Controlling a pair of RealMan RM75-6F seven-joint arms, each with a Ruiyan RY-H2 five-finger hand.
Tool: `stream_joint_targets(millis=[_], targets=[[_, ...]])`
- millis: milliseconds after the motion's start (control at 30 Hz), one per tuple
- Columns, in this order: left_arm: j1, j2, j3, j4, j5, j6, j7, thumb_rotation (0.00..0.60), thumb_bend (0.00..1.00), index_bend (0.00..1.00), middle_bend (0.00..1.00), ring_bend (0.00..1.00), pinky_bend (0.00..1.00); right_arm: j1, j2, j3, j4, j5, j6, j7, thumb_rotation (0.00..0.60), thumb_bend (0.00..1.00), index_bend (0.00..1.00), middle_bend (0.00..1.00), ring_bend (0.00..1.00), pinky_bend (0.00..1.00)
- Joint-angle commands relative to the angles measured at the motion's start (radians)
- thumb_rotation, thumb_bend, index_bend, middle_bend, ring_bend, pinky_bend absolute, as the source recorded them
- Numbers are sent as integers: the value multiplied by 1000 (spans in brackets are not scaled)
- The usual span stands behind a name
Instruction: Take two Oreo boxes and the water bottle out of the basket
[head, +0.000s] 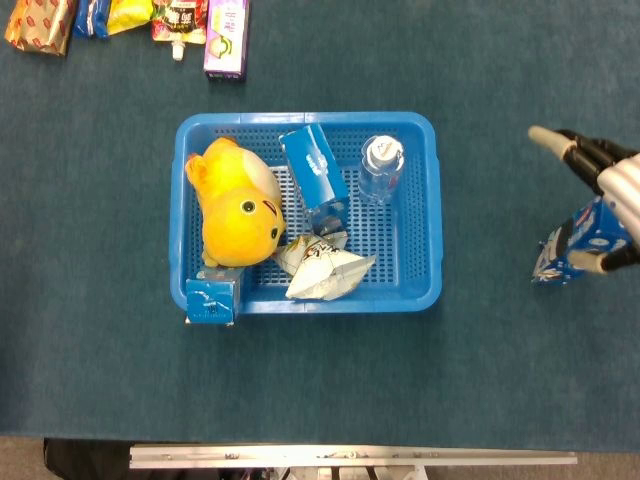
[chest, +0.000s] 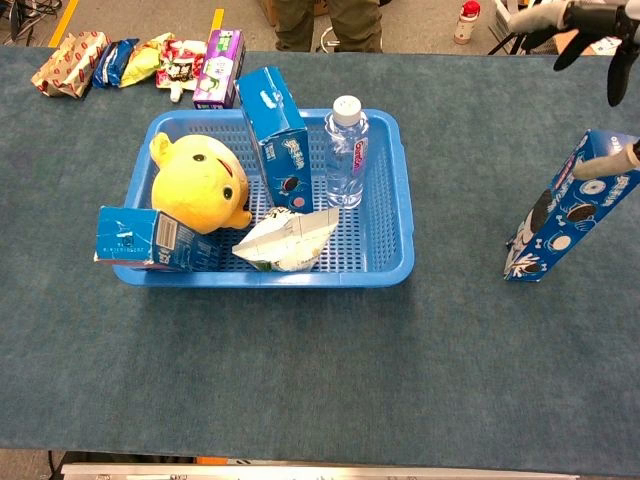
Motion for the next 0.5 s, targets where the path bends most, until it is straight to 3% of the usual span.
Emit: stream_joint_targets(millis=[33, 500], targets=[[-2, 0, -2, 1, -1, -1, -3, 600, 380, 480, 517, 440, 533, -12, -127, 44, 102, -82, 102, 37, 600, 0, 70, 200, 224, 470], [1, 7, -2, 1, 0, -1, -23, 600, 380, 480, 517, 440, 533, 130, -463, 115, 423, -83, 69, 69, 600, 0, 104, 240, 226, 467]])
